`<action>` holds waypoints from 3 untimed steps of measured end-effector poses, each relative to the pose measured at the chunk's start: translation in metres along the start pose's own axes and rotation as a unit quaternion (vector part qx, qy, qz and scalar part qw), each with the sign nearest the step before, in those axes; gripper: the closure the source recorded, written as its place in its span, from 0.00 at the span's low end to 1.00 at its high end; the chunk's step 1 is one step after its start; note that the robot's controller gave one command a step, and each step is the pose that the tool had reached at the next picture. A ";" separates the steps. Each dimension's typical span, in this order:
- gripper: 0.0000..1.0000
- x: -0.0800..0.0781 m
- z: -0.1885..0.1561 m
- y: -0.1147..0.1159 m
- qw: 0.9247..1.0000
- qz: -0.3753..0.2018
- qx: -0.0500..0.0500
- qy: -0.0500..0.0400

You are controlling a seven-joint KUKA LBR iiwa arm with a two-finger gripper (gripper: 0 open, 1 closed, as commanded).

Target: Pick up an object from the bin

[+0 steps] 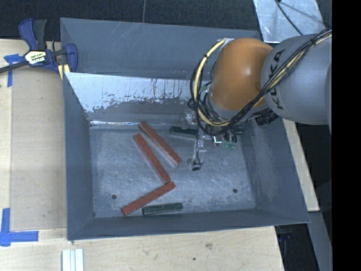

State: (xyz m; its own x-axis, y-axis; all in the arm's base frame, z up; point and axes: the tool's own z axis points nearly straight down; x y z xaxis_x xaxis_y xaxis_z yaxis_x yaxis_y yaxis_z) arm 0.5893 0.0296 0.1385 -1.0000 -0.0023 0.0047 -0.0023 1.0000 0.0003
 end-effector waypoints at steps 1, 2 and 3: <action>0.00 -0.028 0.071 -0.019 1.000 0.009 0.000 -0.004; 1.00 -0.029 0.067 -0.018 1.000 0.008 0.000 -0.006; 1.00 -0.011 -0.054 -0.032 0.999 -0.041 0.000 -0.005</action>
Offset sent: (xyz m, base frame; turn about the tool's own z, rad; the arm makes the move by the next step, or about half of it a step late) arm 0.0267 -0.0177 -0.0685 0.0150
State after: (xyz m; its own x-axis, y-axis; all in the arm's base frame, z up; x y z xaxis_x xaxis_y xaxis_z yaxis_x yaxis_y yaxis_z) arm 0.6002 -0.0026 0.1925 -0.9965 -0.0839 -0.0045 -0.0839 0.9965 -0.0005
